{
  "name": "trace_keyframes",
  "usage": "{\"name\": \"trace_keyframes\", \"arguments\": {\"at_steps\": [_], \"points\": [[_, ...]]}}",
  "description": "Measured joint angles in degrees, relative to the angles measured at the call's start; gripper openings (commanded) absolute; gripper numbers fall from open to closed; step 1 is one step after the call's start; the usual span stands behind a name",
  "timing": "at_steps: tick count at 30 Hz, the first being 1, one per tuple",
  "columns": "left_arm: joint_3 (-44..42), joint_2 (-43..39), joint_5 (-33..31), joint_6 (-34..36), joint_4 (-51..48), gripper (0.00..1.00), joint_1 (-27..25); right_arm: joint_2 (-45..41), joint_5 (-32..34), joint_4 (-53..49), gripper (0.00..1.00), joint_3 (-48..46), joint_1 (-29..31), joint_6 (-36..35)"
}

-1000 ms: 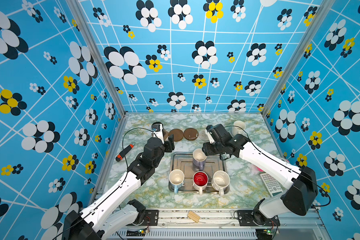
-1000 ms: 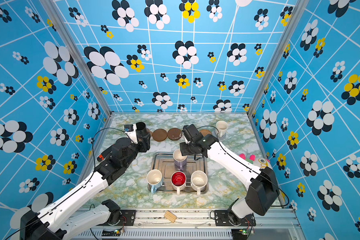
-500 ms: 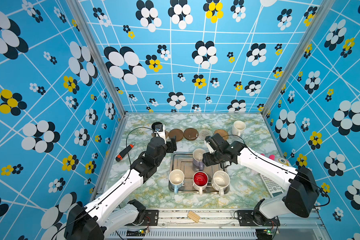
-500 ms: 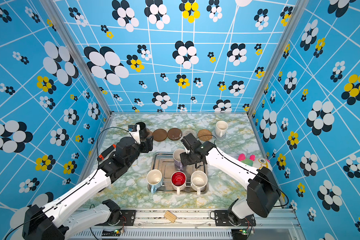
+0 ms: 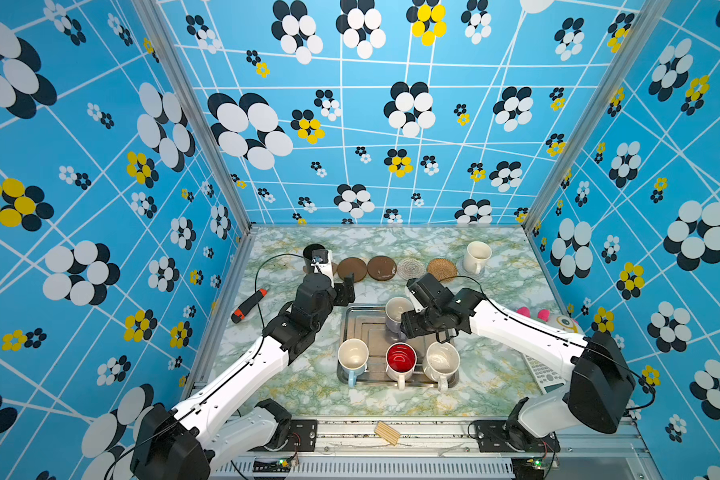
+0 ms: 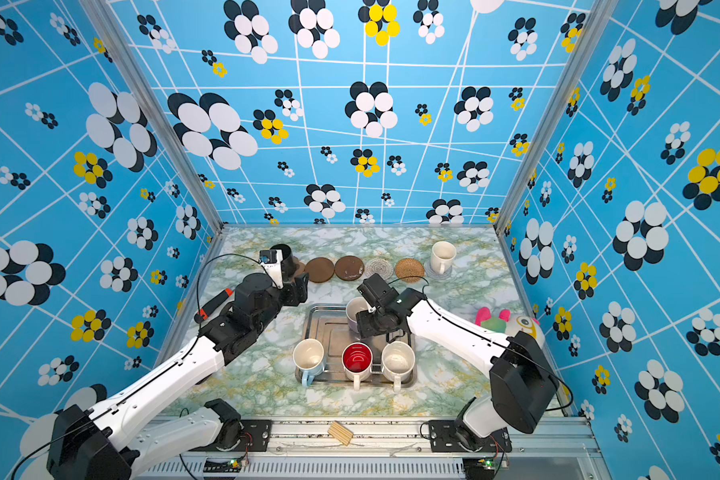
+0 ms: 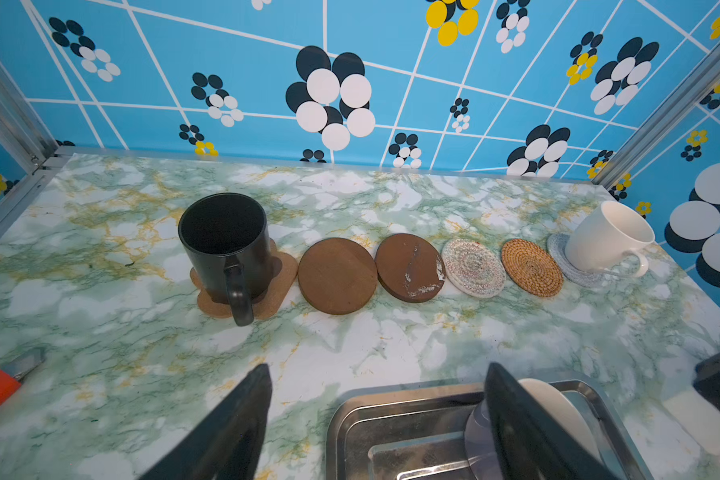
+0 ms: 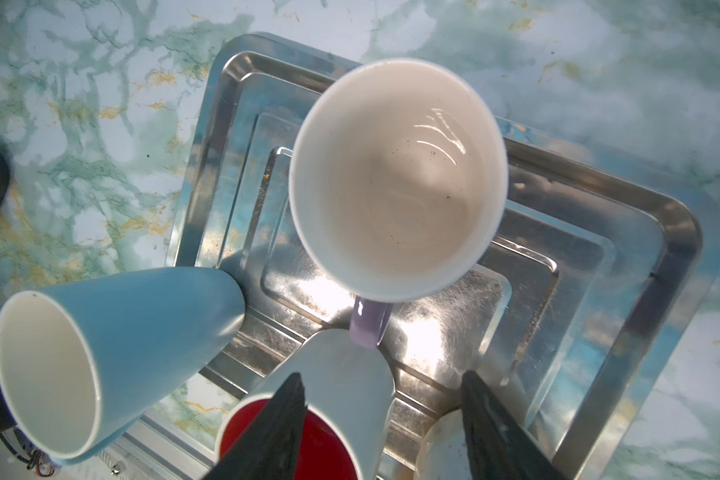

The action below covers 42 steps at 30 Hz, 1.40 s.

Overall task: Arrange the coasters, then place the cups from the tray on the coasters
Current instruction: 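Lower the right gripper onto the lavender mug on the tray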

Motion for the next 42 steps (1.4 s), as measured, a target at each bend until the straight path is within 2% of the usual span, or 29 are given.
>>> {"name": "trace_keyframes", "arguments": {"at_steps": [19, 42], "points": [[0.0, 0.87, -0.02, 0.02, -0.07, 0.83, 0.0, 6.56, 0.96, 2.25, 0.62, 0.02, 1.4, 1.22], [0.2, 1.27, -0.07, 0.42, -0.09, 0.83, 0.0, 10.49, 2.21, 3.74, 0.5, 1.53, 1.88, 1.27]]}}
